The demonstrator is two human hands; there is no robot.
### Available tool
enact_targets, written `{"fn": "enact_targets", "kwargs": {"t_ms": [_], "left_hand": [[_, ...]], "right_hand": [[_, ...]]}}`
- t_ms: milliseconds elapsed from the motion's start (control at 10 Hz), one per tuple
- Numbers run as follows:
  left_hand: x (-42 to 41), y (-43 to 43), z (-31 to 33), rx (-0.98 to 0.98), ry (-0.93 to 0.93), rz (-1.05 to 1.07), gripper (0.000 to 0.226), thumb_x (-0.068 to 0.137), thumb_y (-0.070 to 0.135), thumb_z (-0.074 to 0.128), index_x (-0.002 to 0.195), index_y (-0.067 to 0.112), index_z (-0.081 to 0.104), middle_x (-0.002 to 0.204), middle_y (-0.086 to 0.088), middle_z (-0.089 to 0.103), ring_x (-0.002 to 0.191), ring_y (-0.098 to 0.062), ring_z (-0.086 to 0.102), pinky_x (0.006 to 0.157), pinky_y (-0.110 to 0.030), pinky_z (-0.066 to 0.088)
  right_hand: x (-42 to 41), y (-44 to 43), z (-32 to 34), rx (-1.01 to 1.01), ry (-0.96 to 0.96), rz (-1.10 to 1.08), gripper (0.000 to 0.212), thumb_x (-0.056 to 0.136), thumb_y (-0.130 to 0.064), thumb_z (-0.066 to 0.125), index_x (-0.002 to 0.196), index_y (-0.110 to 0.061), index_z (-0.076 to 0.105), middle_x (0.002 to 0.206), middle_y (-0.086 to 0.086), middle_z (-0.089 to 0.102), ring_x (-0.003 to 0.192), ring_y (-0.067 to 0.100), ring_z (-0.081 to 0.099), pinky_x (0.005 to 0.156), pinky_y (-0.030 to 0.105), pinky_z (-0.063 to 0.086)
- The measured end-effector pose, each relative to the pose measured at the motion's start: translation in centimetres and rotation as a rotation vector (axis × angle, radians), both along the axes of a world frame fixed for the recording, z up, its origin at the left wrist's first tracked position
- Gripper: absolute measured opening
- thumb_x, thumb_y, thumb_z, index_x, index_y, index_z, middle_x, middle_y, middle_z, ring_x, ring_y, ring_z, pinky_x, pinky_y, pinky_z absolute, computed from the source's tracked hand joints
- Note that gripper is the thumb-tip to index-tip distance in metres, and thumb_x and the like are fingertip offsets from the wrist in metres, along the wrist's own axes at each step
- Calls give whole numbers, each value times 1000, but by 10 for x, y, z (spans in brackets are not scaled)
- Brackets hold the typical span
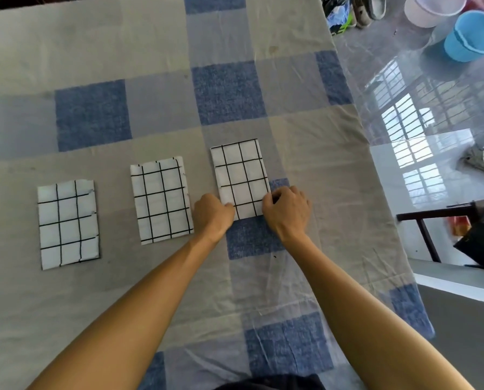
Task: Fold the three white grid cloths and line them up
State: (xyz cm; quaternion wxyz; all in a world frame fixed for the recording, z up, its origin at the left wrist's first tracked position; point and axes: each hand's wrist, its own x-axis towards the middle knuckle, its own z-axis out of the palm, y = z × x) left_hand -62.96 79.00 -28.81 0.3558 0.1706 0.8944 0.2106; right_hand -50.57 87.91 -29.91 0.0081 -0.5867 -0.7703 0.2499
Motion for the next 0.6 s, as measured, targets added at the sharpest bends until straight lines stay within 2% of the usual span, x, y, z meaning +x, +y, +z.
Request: {"fn": "enact_targets", "kwargs": {"t_ms": [100, 200, 300, 400, 500, 600], "left_hand": [[1, -2, -1, 10, -30, 33, 26, 84, 14, 60, 62, 0, 62, 51, -6, 55, 47, -17, 51, 45, -26, 42], [3, -5, 1, 4, -72, 60, 26, 85, 13, 61, 68, -5, 67, 54, -9, 56, 48, -19, 52, 47, -25, 42], [6, -9, 2, 2, -73, 50, 29, 85, 15, 62, 60, 1, 62, 51, -7, 53, 47, -18, 51, 47, -24, 42], [10, -13, 3, -6, -82, 29, 29, 85, 16, 63, 60, 2, 62, 50, -7, 53, 45, -18, 50, 47, -23, 41], [14, -17, 8, 20, -63, 5, 32, 88, 20, 62, 61, 4, 61, 50, -4, 50, 45, -15, 46, 44, -21, 36], [20, -24, 15, 41, 152, -52, 24, 91, 34, 58, 85, 11, 56, 75, 0, 52, 64, -15, 50, 52, -26, 36]], "right_hand": [[2, -1, 3, 0, -10, 5, 27, 90, -36, 47, 84, -18, 65, 98, 4, 62, 92, 25, 53, 87, 38, 37], [4, -1, 6, -21, -28, 8, 28, 90, -35, 47, 79, -18, 66, 97, 4, 63, 93, 25, 54, 89, 38, 37], [10, -3, 7, -29, -63, 10, 29, 89, -36, 48, 76, -17, 66, 94, 5, 64, 92, 27, 54, 88, 39, 39], [15, -7, 8, -51, -100, 27, 30, 88, -36, 47, 77, -16, 67, 93, 6, 64, 92, 27, 53, 88, 39, 39], [18, -9, 8, 5, -127, 75, 30, 90, -39, 47, 88, -16, 68, 99, 6, 63, 95, 26, 52, 88, 39, 38], [22, -14, 8, 116, -46, 98, 33, 89, -40, 52, 111, -17, 60, 113, 7, 57, 104, 26, 51, 93, 39, 37]]}}
